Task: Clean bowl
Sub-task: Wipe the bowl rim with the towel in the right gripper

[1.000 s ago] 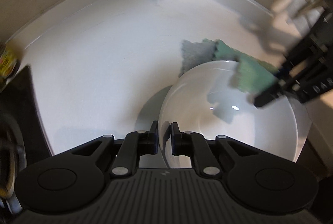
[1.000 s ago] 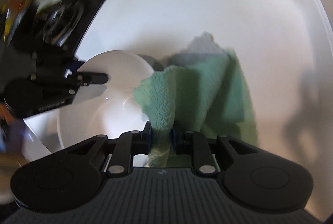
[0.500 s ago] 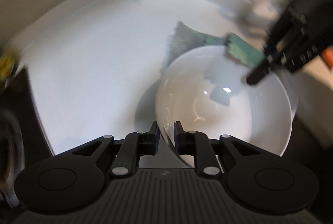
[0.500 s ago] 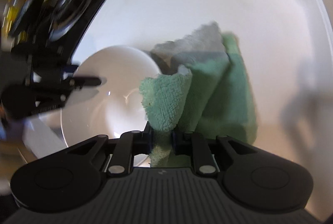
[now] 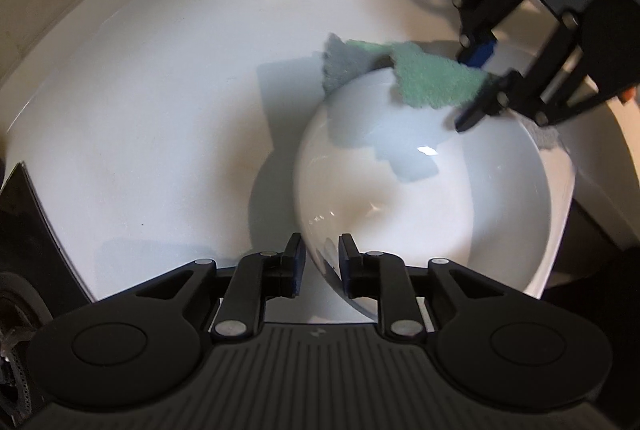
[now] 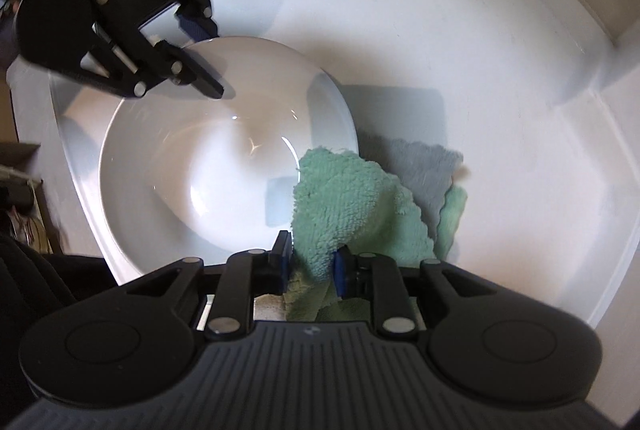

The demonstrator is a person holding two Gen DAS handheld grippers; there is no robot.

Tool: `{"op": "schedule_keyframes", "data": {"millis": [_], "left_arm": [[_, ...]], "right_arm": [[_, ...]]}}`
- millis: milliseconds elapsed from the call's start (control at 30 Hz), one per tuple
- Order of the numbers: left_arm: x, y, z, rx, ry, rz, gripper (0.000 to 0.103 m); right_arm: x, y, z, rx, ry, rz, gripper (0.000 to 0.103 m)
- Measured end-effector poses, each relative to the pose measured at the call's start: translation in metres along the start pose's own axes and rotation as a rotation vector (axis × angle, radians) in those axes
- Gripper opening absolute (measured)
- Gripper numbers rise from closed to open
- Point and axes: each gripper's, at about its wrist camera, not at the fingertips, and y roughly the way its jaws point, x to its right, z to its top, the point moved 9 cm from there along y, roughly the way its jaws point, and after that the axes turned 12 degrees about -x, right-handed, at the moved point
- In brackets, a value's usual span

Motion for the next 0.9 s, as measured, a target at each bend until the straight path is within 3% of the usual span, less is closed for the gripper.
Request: {"op": "schedule_keyframes", "data": {"millis": [133, 267, 333, 500, 600, 700, 767, 900], "left_arm": [[0.004, 0.006, 0.011, -0.022, 0.022, 0.007, 0.021], [0.009, 0.01, 0.02, -0.046, 0.043, 0.004, 0.011], [0.01, 0.01, 0.019, -0.039, 0.017, 0.013, 0.011], [0.007, 0.009, 0.002, 0.021, -0.123, 0.049, 0.011], [0.002, 0.007, -0.008, 0.061, -0.227, 0.061, 0.011], [0.006, 0.008, -0.014, 0.089, -0.313, 0.088, 0.011], [0.011, 0.009, -0.018, 0.09, -0.338, 0.089, 0.01], [0.015, 0.004, -0.031, 0.095, -0.327, 0.025, 0.008]], "right_arm": [[-0.004, -0.001, 0.003, 0.011, -0.056, -0.001, 0.018], [-0.012, -0.002, 0.007, 0.015, -0.095, 0.0, 0.018], [-0.011, -0.003, 0.008, 0.02, -0.06, 0.005, 0.017], [0.002, -0.006, -0.001, 0.089, 0.27, 0.093, 0.014], [-0.002, -0.002, -0.023, 0.147, 0.554, 0.234, 0.015], [-0.009, 0.0, -0.038, 0.2, 0.725, 0.323, 0.016], [-0.014, 0.001, -0.043, 0.214, 0.773, 0.342, 0.016], [-0.012, 0.007, -0.043, 0.193, 0.715, 0.346, 0.015]]}}
